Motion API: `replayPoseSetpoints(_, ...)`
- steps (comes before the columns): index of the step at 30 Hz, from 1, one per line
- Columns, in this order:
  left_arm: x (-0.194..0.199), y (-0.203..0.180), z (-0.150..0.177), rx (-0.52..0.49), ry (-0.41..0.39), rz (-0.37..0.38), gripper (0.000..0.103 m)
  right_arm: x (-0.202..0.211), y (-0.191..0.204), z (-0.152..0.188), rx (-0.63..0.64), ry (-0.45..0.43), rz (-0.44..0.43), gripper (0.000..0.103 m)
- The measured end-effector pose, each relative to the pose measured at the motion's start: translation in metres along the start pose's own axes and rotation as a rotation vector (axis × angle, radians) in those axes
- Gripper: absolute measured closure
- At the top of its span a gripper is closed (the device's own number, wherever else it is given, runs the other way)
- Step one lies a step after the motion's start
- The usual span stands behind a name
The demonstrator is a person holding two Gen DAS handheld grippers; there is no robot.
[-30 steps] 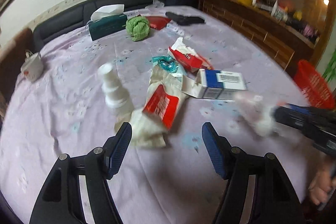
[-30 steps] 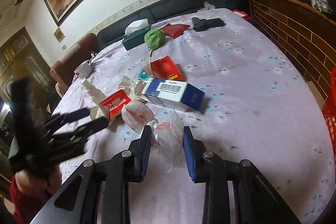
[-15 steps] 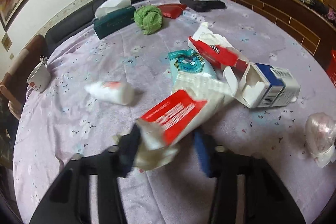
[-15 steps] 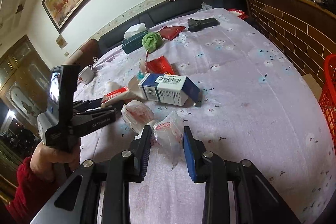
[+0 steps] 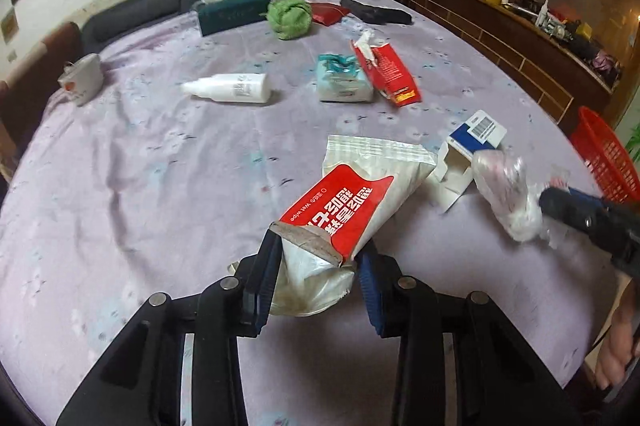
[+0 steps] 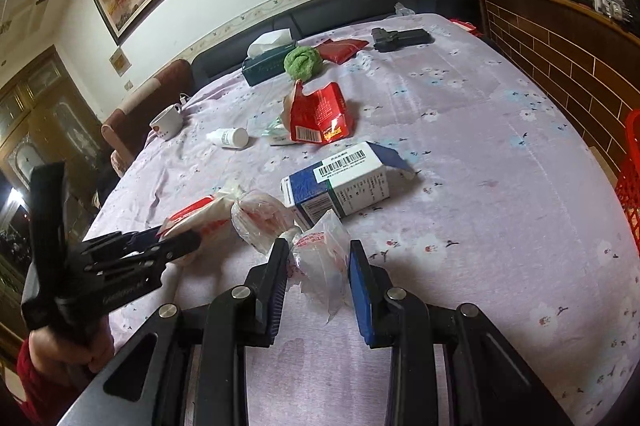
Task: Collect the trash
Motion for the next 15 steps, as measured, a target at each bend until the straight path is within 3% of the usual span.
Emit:
replayPoseSetpoints(5,-0.009,-0.001,0.000,-0.015,0.012,-0.019,0.053,-0.003,0.008,0.004,0.017,0.006,-0.004,0.071)
replayPoseSetpoints(8,-0.019,0.002,-0.004,-0.003,0.006,-0.021,0.053,-0.002,0.009,0.005,0.028,-0.004,0.012,0.071)
replayPoseSetpoints(10,-0.022,0.006,-0.005,0.024,0.007,0.010,0.059,-0.002,0.008,0.004,0.023,-0.009,0.010,0.071)
replayPoseSetpoints(11,-0.020,0.007,-0.005,0.034,-0.004,0.019,0.064,-0.002,0.008,0.004,0.022,-0.010,0.010,0.071)
replayPoseSetpoints(15,-0.010,0.013,-0.002,0.089,-0.057,0.051,0.065,-0.007,0.010,0.006,0.016,-0.024,0.010,0.071)
Point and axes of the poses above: each gripper's, at about its wrist camera, not at the fingertips, and x roughly against the way its jaws point, y to its left, z to its underside, the point moved 3 cm from there along -x, roughly the way its jaws point, and after that the axes turned 10 degrees about z, right-handed, at the moved point
